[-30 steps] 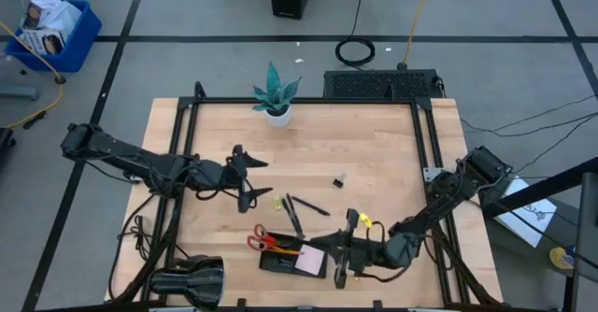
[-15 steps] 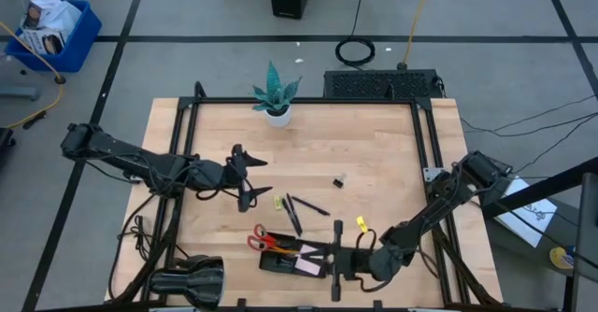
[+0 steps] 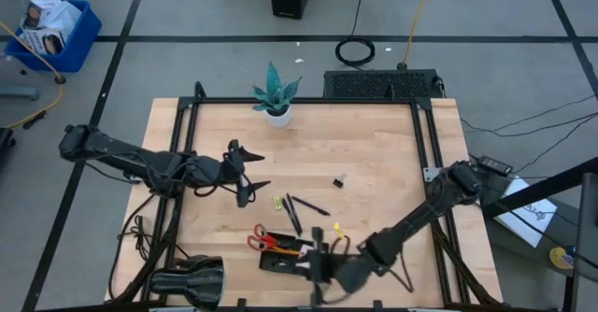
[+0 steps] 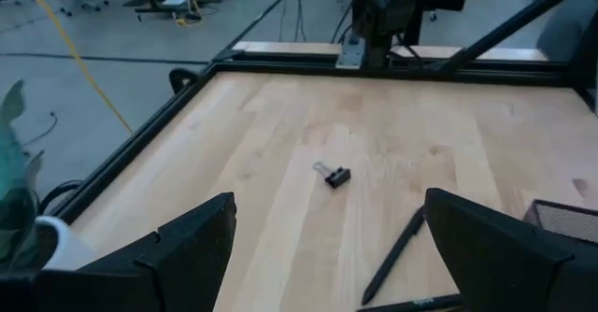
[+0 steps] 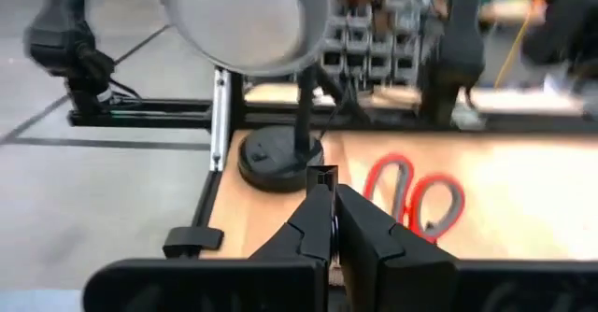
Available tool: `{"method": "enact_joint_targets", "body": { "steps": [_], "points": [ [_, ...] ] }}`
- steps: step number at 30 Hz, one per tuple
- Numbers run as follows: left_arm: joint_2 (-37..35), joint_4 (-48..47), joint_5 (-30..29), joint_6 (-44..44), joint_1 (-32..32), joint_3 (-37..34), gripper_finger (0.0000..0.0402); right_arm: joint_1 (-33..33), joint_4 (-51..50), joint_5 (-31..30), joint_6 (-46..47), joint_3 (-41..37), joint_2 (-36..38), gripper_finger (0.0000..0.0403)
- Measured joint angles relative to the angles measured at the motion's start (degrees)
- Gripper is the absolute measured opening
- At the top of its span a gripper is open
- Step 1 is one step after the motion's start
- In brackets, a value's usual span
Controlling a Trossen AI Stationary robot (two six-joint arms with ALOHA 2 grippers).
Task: Pick and place office supplies into organizer
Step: Put the black binder clip into the black desk organizer
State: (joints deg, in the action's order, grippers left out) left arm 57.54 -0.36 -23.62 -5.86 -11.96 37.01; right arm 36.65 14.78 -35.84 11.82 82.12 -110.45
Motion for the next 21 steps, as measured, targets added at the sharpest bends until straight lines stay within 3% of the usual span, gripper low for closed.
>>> {"method": "enact_joint_targets", "body": {
  "steps": [5,9,13,18,21],
  "points": [
    [-2.2,-2.7,1.0,0.0,0.8,0.0,0.0349,-3.4,-2.0,8.3,9.3,0.4,-1.6,0.0003],
    [-4.1,-5.0,1.3,-0.1,0.8,0.0,0.0349,-4.2,-2.5,10.7,11.7,0.7,-3.2,0.0002],
    [-5.5,-5.4,1.3,0.0,0.6,0.0,0.0349,-3.9,-4.9,11.0,8.3,2.2,-4.0,0.0002],
    [-6.1,-5.5,1.5,-0.1,0.7,0.0,0.0349,-3.4,-8.1,16.0,2.1,2.7,-3.9,0.0002],
    [-6.2,-5.4,1.5,-0.1,0.7,0.0,0.0349,-4.4,-11.1,23.1,-4.5,2.6,-3.9,0.0004]
  ]
}}
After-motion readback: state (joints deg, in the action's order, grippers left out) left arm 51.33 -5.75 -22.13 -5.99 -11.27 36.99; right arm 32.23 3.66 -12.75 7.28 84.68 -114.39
